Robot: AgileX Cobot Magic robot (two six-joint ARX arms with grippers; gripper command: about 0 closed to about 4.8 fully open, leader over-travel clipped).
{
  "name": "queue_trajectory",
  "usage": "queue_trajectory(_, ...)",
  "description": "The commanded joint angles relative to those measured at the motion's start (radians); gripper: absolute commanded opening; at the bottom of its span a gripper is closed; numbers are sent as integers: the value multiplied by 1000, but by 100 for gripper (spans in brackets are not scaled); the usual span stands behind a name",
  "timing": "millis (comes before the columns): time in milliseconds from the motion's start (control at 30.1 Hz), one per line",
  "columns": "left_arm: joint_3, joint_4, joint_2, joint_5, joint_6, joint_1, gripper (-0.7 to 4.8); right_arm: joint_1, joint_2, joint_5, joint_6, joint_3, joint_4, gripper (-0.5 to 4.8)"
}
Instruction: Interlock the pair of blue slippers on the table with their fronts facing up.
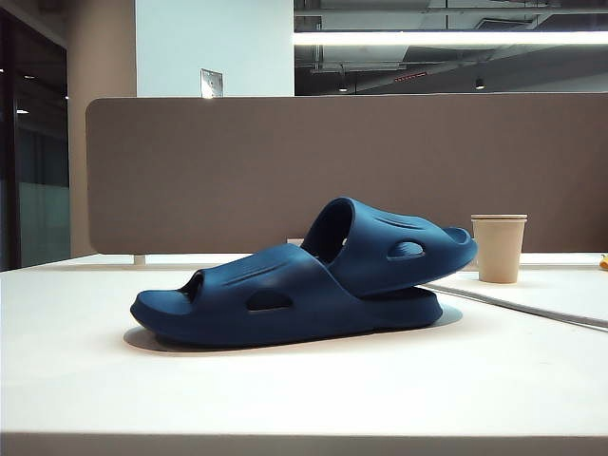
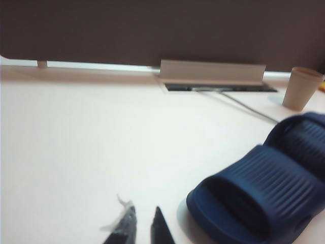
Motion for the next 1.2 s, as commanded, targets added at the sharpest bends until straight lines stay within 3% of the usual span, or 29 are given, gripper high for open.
queue_trajectory(33, -11, 23, 1, -2, 34, -1, 45, 2, 1, -3, -28, -6, -1, -1)
queue_trajectory(797, -75, 19, 1, -11, 57, -1, 44, 2, 5, -20, -169, -6, -223, -1)
queue_trajectory(1196, -75, -59, 1, -10, 117, -1, 43, 2, 5, -40, -208, -6, -274, -1)
